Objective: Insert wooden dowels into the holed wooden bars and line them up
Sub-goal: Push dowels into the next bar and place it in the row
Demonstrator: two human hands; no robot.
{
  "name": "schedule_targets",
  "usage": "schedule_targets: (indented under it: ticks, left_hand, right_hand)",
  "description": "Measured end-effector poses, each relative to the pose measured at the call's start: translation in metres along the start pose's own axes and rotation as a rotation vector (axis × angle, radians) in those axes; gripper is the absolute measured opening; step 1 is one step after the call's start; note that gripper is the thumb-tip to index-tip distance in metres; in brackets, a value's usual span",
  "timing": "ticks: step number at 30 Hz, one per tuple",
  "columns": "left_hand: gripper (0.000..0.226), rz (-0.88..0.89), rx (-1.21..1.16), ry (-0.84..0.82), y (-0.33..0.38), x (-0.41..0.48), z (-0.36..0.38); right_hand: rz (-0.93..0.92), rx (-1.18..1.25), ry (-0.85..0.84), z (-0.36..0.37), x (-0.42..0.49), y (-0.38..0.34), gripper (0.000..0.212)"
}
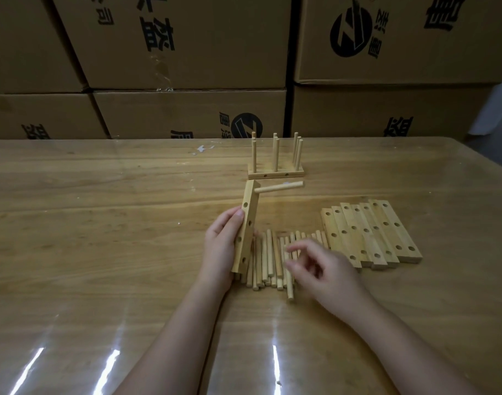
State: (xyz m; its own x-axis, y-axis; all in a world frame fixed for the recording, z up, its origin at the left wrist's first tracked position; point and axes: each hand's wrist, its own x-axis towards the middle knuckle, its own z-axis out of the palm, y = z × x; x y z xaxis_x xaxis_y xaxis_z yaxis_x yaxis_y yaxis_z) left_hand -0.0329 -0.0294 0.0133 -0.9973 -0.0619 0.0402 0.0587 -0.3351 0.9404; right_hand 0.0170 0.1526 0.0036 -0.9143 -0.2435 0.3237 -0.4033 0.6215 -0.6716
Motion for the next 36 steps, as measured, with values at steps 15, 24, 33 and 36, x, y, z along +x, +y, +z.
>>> schedule_targets:
  ticks: [15, 24, 33, 36]
  left_hand:
    - [0.02, -0.007, -0.044, 0.051, -0.0028, 0.005, -0.0022]
    - [0.021, -0.043, -0.097, 0.099, 0.0005, 0.006, -0.0013]
    - [0.019, -0.007, -0.022, -0.007, -0.0032, 0.0032, 0.003]
    - [0.022, -0.01, 0.017, -0.052, -0.0038, 0.0031, 0.0006]
  right_hand:
    - [0.032, 0.053, 0.022, -0.0015, -0.0002, -0.0029, 0.027]
    - [0.165, 0.451, 0.307, -0.0049, 0.0064, 0.0014, 0.023]
    - [0.132, 0.443, 0.347, -0.0028, 0.0063, 0.0031, 0.035]
    - [0.127, 0.433, 0.343, -0.0028, 0.0062, 0.0027, 0.039]
